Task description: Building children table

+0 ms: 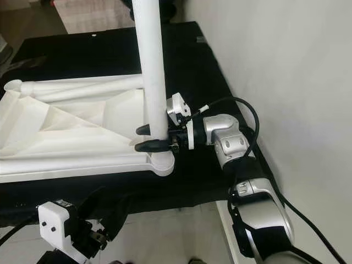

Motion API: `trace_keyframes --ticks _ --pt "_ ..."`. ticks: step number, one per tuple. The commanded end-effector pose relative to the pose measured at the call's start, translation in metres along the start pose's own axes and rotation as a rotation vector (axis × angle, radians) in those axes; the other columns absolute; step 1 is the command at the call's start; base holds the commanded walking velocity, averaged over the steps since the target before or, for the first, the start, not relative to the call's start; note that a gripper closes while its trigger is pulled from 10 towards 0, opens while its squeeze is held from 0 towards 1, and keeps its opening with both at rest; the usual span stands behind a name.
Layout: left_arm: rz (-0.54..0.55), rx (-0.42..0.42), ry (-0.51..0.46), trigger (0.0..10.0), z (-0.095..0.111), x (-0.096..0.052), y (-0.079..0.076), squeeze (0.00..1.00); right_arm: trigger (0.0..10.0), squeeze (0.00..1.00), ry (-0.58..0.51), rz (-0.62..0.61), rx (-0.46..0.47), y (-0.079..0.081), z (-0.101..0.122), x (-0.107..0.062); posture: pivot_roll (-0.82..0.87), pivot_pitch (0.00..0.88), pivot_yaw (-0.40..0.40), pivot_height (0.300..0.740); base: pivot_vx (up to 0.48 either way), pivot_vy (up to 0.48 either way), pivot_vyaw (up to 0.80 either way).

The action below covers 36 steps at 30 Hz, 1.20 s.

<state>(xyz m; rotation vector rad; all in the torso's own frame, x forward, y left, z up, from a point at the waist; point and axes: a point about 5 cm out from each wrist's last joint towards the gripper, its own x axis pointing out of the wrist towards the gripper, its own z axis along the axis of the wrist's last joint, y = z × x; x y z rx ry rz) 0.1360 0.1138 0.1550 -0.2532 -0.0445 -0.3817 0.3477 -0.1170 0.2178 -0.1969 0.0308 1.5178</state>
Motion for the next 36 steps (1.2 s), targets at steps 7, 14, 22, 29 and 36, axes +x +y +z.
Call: trace_keyframes --ticks 7,14,22,29,36 --pt "0.0 0.008 0.015 10.0 -0.003 0.004 0.003 0.0 0.0 0.0 -0.075 -0.386 0.029 0.015 -0.015 -0.003 0.07 0.179 0.023 0.74 0.0 0.0 0.0" --pt "0.001 0.01 0.01 10.0 -0.004 0.008 0.007 0.0 0.0 0.0 0.054 -0.975 0.122 0.036 -0.047 0.008 0.04 0.165 0.022 0.74 0.0 0.0 0.0" --pt "0.006 0.017 -0.001 10.0 -0.009 0.018 0.014 0.0 0.0 0.0 0.051 -1.024 0.131 0.06 -0.055 0.042 0.05 0.113 0.022 0.74 0.0 0.0 0.0" --pt "0.021 0.025 -0.017 10.0 -0.006 0.02 0.015 0.0 10.0 0.59 0.006 -0.886 0.188 0.049 -0.043 0.05 0.06 0.124 0.022 0.74 0.0 0.0 0.0" --pt "0.012 0.02 -0.015 10.0 -0.004 0.016 0.009 0.0 10.0 1.0 -0.118 -0.554 0.124 0.033 -0.012 0.045 0.08 0.154 0.018 0.74 0.0 0.0 0.0"
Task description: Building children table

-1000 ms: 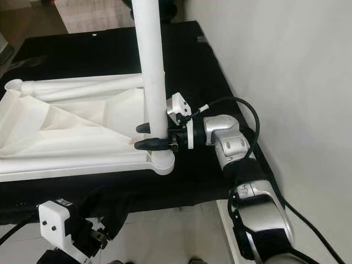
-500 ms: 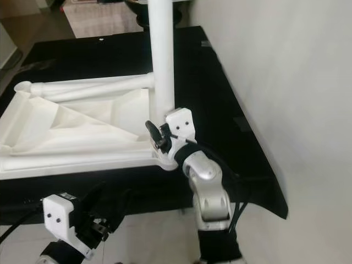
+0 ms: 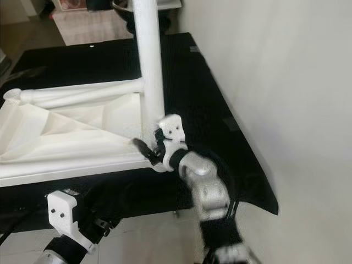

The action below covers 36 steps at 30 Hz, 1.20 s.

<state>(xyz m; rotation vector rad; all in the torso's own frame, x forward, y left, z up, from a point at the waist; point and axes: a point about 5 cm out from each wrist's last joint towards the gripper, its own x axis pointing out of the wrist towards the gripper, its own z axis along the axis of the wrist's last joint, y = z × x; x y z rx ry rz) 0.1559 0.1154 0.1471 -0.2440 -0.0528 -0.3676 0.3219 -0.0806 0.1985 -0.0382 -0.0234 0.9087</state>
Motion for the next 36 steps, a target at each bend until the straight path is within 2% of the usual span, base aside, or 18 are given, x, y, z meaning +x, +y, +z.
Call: trace_keyframes --ticks 1,2,3,4,5,6,8,10,11,12,19,20,21,22,30,31,35,36 --pt "-0.003 0.008 -0.007 10.0 0.003 -0.004 -0.004 0.0 10.0 1.0 -0.025 0.148 -0.03 0.001 0.004 0.003 0.09 0.167 0.016 0.74 0.0 0.0 0.0" --pt "-0.003 0.008 -0.007 10.0 0.003 -0.004 -0.004 0.0 10.0 1.0 -0.025 0.148 -0.03 0.001 0.004 0.003 0.09 0.167 0.016 0.74 0.0 0.0 0.0" --pt "-0.004 0.007 -0.005 10.0 0.004 -0.005 -0.005 0.0 10.0 1.0 -0.018 0.226 -0.055 -0.003 0.006 0.004 0.11 0.176 0.012 0.74 0.0 0.0 0.0" --pt "-0.004 0.007 -0.005 10.0 0.004 -0.005 -0.005 0.0 10.0 1.0 -0.018 0.226 -0.055 -0.003 0.006 0.004 0.11 0.176 0.012 0.74 0.0 0.0 0.0" --pt "-0.005 0.006 -0.003 10.0 0.005 -0.007 -0.007 0.0 10.0 1.0 -0.008 0.302 -0.073 -0.006 0.009 0.004 0.11 0.183 0.013 0.74 0.0 0.0 0.0" --pt "-0.005 0.006 0.0 10.0 0.005 -0.009 -0.008 0.0 10.0 0.0 0.016 0.413 -0.086 -0.007 0.011 0.003 0.12 0.189 0.015 0.74 0.0 0.0 0.0" --pt "-0.005 0.006 0.0 10.0 0.005 -0.009 -0.008 0.0 10.0 0.0 0.016 0.413 -0.086 -0.007 0.011 0.003 0.12 0.189 0.015 0.74 0.0 0.0 0.0" --pt "-0.006 0.004 0.007 10.0 0.006 -0.013 -0.01 0.0 10.0 0.0 0.07 0.583 -0.121 -0.01 0.017 0.003 0.15 0.207 0.013 0.74 0.0 0.0 0.0" --pt "-0.006 0.004 0.007 10.0 0.006 -0.013 -0.01 0.0 10.0 0.0 0.07 0.583 -0.121 -0.01 0.017 0.003 0.15 0.207 0.013 0.74 0.0 0.0 0.0" --pt "-0.007 0.002 0.012 10.0 0.007 -0.016 -0.013 0.0 10.0 0.0 0.084 0.638 -0.138 -0.016 0.025 0.01 0.15 0.215 0.01 0.74 0.0 0.0 0.0" --pt "-0.008 0.0 0.015 10.0 0.007 -0.017 -0.014 0.0 10.0 0.0 0.088 0.645 -0.144 -0.02 0.03 0.015 0.16 0.217 0.01 0.74 0.0 0.0 0.0" --pt "-0.009 -0.002 0.017 10.0 0.007 -0.019 -0.016 0.0 4.2 0.0 0.097 0.661 -0.147 -0.023 0.031 0.017 0.16 0.225 0.007 0.74 0.0 0.0 0.0" --pt "-0.009 -0.002 0.017 10.0 0.007 -0.019 -0.016 0.0 4.2 0.0 0.097 0.661 -0.147 -0.023 0.031 0.017 0.16 0.225 0.007 0.74 0.0 0.0 0.0" --pt "-0.01 -0.004 0.02 10.0 0.007 -0.02 -0.017 0.0 0.0 0.0 0.104 0.678 -0.141 -0.025 0.032 0.018 0.16 0.226 0.006 0.74 0.0 0.0 0.0" --pt "-0.012 -0.007 0.026 10.0 0.007 -0.021 -0.018 0.0 0.0 0.0 0.126 0.723 -0.13 -0.03 0.026 0.013 0.15 0.221 0.007 0.74 0.0 0.0 0.0" --pt "-0.013 -0.008 0.025 10.0 0.007 -0.02 -0.018 0.0 0.0 0.0 0.129 0.688 -0.136 -0.032 0.021 0.01 0.14 0.217 0.008 0.74 0.0 0.0 0.0" --pt "-0.013 -0.008 0.025 10.0 0.007 -0.02 -0.018 0.0 0.0 0.0 0.129 0.688 -0.136 -0.032 0.021 0.01 0.14 0.217 0.008 0.74 0.0 0.0 0.0" --pt "-0.013 -0.009 0.023 10.0 0.006 -0.019 -0.018 0.0 0.0 0.0 0.131 0.624 -0.154 -0.037 0.016 0.006 0.12 0.211 0.002 0.74 0.0 0.0 0.0"
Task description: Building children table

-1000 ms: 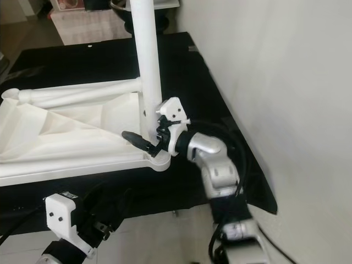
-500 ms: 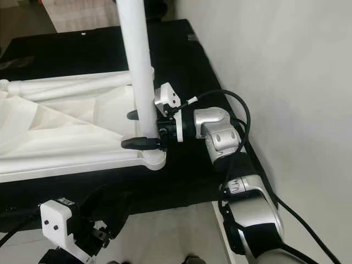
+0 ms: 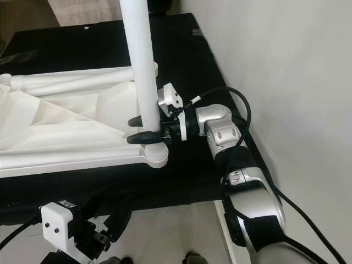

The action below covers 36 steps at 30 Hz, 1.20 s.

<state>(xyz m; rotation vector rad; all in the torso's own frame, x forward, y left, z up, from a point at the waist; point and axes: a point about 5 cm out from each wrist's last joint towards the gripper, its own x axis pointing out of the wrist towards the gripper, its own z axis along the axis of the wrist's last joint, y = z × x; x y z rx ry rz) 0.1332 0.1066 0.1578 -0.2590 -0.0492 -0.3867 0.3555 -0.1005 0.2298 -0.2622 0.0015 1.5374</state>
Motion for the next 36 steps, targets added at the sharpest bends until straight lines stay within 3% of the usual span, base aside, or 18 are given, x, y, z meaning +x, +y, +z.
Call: trace_keyframes --ticks 1,2,3,4,5,8,9,10,11,13,15,16,21,22,26,27,35,36 --pt "0.006 0.007 0.02 10.0 -0.002 -0.002 0.0 0.0 0.0 0.0 0.027 -0.007 0.029 0.004 -0.012 0.005 0.12 0.211 0.002 0.74 0.0 0.0 0.0" --pt "0.006 0.006 0.016 10.0 -0.003 0.001 0.002 0.0 0.0 0.0 0.037 -0.131 0.029 0.007 -0.018 -0.005 0.09 0.198 0.005 0.74 0.0 0.0 0.0" --pt "0.006 0.006 0.016 10.0 -0.003 0.001 0.002 0.0 0.0 0.0 0.037 -0.131 0.029 0.007 -0.018 -0.005 0.09 0.198 0.005 0.74 0.0 0.0 0.0" --pt "0.007 0.006 0.013 10.0 -0.004 0.003 0.004 0.0 0.0 0.0 0.053 -0.309 0.069 0.01 -0.025 -0.012 0.07 0.187 0.008 0.74 0.0 0.0 0.0" --pt "0.006 0.008 0.009 10.0 -0.005 0.006 0.007 0.0 0.0 0.0 0.112 -0.716 0.105 0.017 -0.036 -0.014 0.05 0.179 0.015 0.74 0.0 0.0 0.0" --pt "0.006 0.008 0.009 10.0 -0.005 0.006 0.007 0.0 0.0 0.0 0.112 -0.716 0.105 0.017 -0.036 -0.014 0.05 0.179 0.015 0.74 0.0 0.0 0.0" --pt "0.005 0.01 0.006 10.0 -0.005 0.007 0.01 0.0 0.0 0.0 0.132 -0.963 0.153 0.039 -0.044 -0.015 0.04 0.177 0.016 0.74 0.0 0.0 0.0" --pt "0.005 0.01 0.006 10.0 -0.005 0.007 0.01 0.0 0.0 0.0 0.132 -0.963 0.153 0.039 -0.044 -0.015 0.04 0.177 0.016 0.74 0.0 0.0 0.0" --pt "0.004 0.013 0.005 10.0 -0.006 0.01 0.013 0.0 0.0 0.0 0.144 -1.077 0.157 0.062 -0.047 -0.006 0.03 0.165 0.034 0.74 0.0 0.0 0.0" --pt "0.003 0.017 0.005 10.0 -0.007 0.013 0.015 0.0 0.0 0.0 0.137 -1.096 0.166 0.074 -0.051 0.009 0.05 0.134 0.046 0.74 0.0 0.0 0.0" --pt "0.003 0.017 0.005 10.0 -0.007 0.013 0.015 0.0 0.0 0.0 0.137 -1.096 0.166 0.074 -0.051 0.009 0.05 0.134 0.046 0.74 0.0 0.0 0.0" --pt "0.006 0.022 0.006 10.0 -0.009 0.016 0.019 0.0 0.0 0.0 0.117 -1.025 0.167 0.074 -0.056 0.031 0.06 0.123 0.039 0.74 0.0 0.0 0.0" --pt "0.014 0.027 0.003 10.0 -0.008 0.017 0.021 0.0 0.0 0.0 0.113 -1.01 0.177 0.069 -0.058 0.035 0.06 0.124 0.041 0.74 0.0 0.0 0.0" --pt "0.019 0.031 0.0 10.0 -0.008 0.017 0.022 0.0 10.0 0.0 0.096 -0.985 0.19 0.066 -0.057 0.035 0.06 0.128 0.044 0.74 0.0 0.0 0.0" --pt "0.021 0.034 -0.003 10.0 -0.006 0.016 0.021 0.0 10.0 0.0 0.056 -0.926 0.199 0.06 -0.052 0.033 0.06 0.137 0.043 0.74 0.0 0.0 0.0" --pt "0.017 0.031 -0.003 10.0 -0.006 0.016 0.02 0.0 10.0 1.0 0.031 -0.852 0.157 0.054 -0.041 0.031 0.06 0.145 0.044 0.74 0.0 0.0 0.0" --pt "0.004 0.021 -0.001 10.0 -0.005 0.013 0.016 0.0 10.0 1.0 -0.037 -0.573 -0.022 0.03 -0.004 0.014 0.08 0.171 0.037 0.74 0.0 0.0 0.0" --pt "0.002 0.02 -0.001 10.0 -0.004 0.012 0.014 0.0 10.0 0.2 -0.01 -0.485 -0.071 0.023 -0.001 0.011 0.08 0.178 0.033 0.74 0.0 0.0 0.0"
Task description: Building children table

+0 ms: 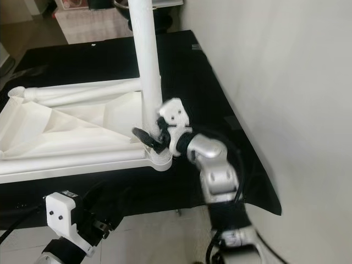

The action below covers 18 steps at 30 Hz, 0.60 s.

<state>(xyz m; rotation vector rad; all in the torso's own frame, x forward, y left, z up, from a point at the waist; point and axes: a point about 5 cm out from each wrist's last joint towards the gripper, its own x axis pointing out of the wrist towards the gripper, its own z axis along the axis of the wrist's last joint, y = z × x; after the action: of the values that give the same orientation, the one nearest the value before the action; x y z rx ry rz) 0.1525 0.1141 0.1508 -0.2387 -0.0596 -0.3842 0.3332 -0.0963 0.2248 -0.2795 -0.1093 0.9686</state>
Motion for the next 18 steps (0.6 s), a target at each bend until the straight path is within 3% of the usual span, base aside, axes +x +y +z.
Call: trace_keyframes --ticks 1,4,5,6,8,14,15,18 --pt "0.0 -0.003 0.006 10.0 0.001 -0.004 -0.003 0.0 10.0 0.0 -0.012 0.191 -0.039 0.0 0.002 0.005 0.09 0.183 0.03 0.74 0.0 0.0 0.0" --pt "0.0 -0.004 0.006 10.0 0.002 -0.005 -0.004 0.0 10.0 0.0 -0.007 0.252 -0.051 -0.003 0.003 0.004 0.09 0.186 0.029 0.74 0.0 0.0 0.0" --pt "0.0 -0.004 0.008 10.0 0.002 -0.006 -0.005 0.0 10.0 0.0 0.008 0.372 -0.043 -0.003 0.002 0.004 0.11 0.194 0.023 0.74 0.0 0.0 0.0" --pt "0.0 -0.004 0.008 10.0 0.002 -0.006 -0.005 0.0 10.0 0.0 0.008 0.372 -0.043 -0.003 0.002 0.004 0.11 0.194 0.023 0.74 0.0 0.0 0.0" --pt "0.001 -0.004 0.013 10.0 0.002 -0.009 -0.008 0.0 10.0 0.0 0.028 0.494 0.0 -0.007 0.0 0.008 0.13 0.201 0.012 0.74 0.0 0.0 0.0" --pt "0.005 -0.001 0.022 10.0 0.001 -0.013 -0.012 0.0 10.0 0.0 0.032 0.52 0.027 -0.013 0.0 0.017 0.15 0.205 0.004 0.74 0.0 0.0 0.0" --pt "0.006 0.0 0.024 10.0 0.001 -0.014 -0.012 0.0 0.0 0.0 0.025 0.524 0.041 -0.015 0.001 0.019 0.15 0.207 0.004 0.74 0.0 0.0 0.0" --pt "0.008 0.001 0.025 10.0 0.001 -0.014 -0.012 0.0 0.0 0.0 0.02 0.545 0.048 -0.017 0.002 0.021 0.15 0.207 0.003 0.74 0.0 0.0 0.0"
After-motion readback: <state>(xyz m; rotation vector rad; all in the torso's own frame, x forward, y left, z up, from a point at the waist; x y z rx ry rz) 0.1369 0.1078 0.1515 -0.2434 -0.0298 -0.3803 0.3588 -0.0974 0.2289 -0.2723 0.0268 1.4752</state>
